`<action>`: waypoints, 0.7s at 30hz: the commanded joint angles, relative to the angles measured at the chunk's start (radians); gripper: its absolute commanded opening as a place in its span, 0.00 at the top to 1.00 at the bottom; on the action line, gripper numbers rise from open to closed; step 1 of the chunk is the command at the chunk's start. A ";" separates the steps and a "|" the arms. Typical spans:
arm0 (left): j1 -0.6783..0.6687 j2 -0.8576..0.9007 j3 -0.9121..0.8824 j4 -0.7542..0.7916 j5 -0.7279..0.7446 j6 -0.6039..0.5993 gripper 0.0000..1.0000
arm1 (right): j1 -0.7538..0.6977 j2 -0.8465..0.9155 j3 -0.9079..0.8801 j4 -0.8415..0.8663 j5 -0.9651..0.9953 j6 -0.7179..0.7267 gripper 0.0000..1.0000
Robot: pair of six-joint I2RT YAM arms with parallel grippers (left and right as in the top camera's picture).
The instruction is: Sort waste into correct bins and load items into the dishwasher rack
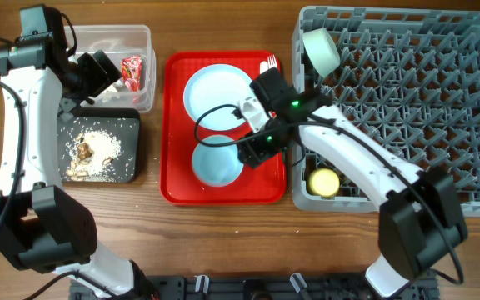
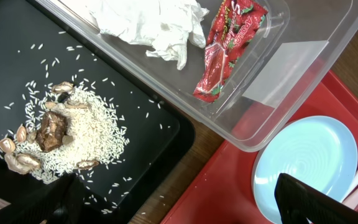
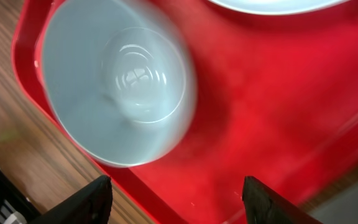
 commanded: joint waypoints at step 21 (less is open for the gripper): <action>0.000 -0.016 0.014 0.003 -0.010 -0.010 0.00 | 0.003 0.176 0.032 0.000 -0.026 0.185 0.96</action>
